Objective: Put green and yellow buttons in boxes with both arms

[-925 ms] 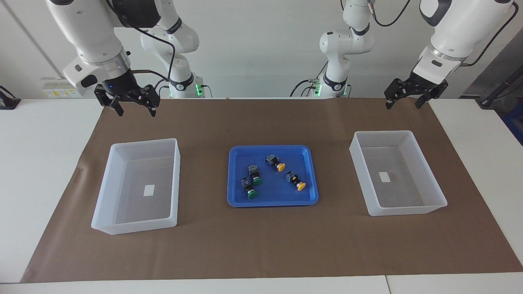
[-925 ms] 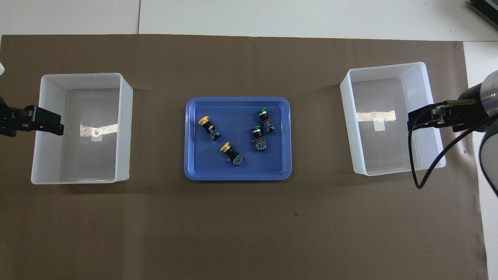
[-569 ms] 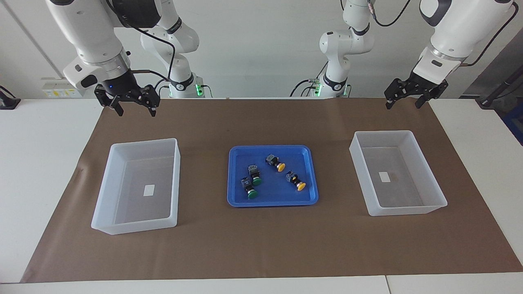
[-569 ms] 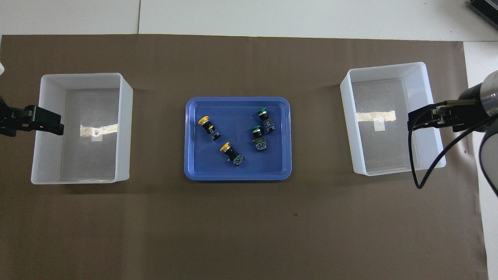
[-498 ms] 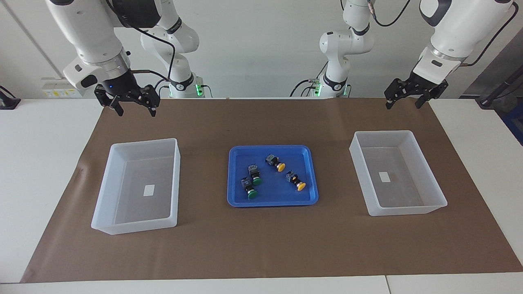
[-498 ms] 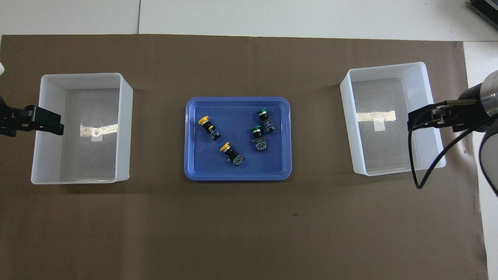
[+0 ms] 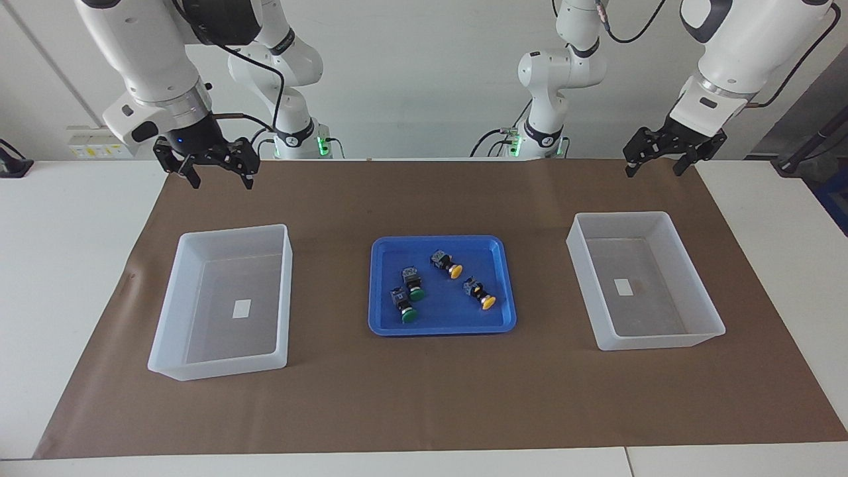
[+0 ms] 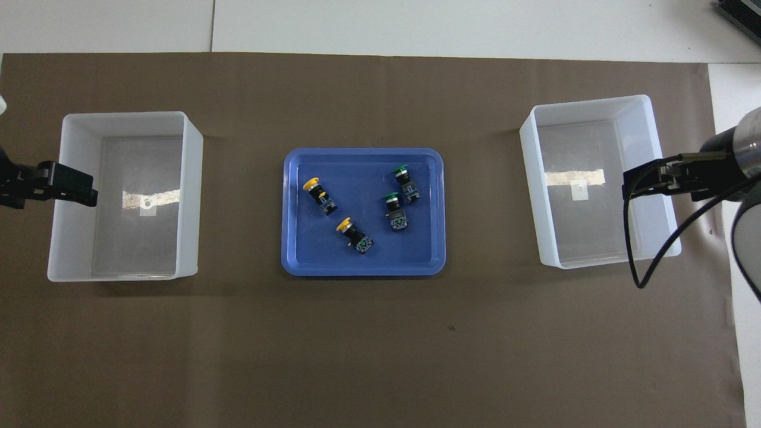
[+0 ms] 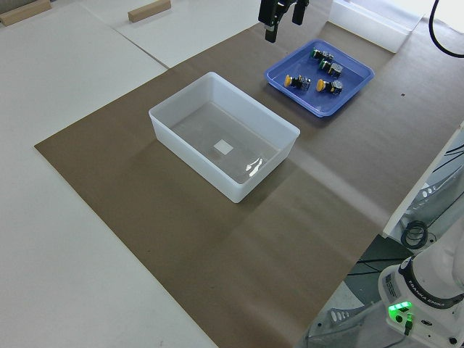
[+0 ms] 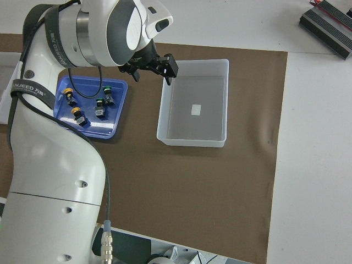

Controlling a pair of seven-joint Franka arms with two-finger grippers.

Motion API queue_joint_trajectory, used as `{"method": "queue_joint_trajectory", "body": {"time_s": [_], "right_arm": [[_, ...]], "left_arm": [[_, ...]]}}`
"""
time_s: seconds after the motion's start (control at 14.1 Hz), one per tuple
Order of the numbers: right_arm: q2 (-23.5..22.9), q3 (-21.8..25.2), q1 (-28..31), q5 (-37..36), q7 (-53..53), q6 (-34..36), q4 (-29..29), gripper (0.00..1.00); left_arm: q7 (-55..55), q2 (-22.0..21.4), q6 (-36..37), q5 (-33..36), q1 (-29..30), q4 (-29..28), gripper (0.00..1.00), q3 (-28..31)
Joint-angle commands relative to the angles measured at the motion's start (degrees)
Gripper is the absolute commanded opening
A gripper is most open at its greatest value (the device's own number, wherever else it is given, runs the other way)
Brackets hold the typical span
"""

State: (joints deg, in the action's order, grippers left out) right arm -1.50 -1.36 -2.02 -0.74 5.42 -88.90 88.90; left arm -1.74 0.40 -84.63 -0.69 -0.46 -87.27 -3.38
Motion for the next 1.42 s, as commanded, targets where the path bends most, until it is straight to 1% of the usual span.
{"method": "queue_joint_trajectory", "body": {"time_s": [0.0,0.21,0.36,0.5,0.78,1.21,1.35], "right_arm": [[0.36,0.04,-0.88,0.04,0.73,-2.32,0.66,1.00],[-1.39,-0.05,-3.51,0.04,1.17,-6.27,0.84,1.00],[-3.41,-0.05,-6.49,-0.05,1.87,-10.74,1.71,1.00],[-6.66,-0.05,-9.83,-0.58,3.19,-15.49,1.89,1.00],[-12.99,-0.05,-14.41,-0.58,3.63,-24.90,1.81,1.00],[-21.42,-0.13,-17.84,-0.14,3.63,-36.24,1.81,1.00],[-23.54,-0.13,-19.16,-0.23,3.63,-38.01,1.89,1.00]], "left_arm": [[0.25,-0.75,-1.23,-0.44,0.20,-0.79,1.00,-0.13],[0.42,-0.75,-1.85,-1.06,0.20,-1.06,1.00,-0.05],[0.42,-0.75,-1.85,-0.98,0.20,-1.06,1.00,-0.05],[0.51,-0.75,-1.77,-0.98,0.20,-1.06,1.00,-0.05],[0.51,-0.75,-1.68,-0.98,0.20,-1.06,1.00,-0.05],[0.51,-1.54,-2.03,-0.98,0.02,-2.64,1.00,-0.05],[0.51,-1.54,-2.03,-0.98,0.02,-2.81,1.00,-0.13]]}}
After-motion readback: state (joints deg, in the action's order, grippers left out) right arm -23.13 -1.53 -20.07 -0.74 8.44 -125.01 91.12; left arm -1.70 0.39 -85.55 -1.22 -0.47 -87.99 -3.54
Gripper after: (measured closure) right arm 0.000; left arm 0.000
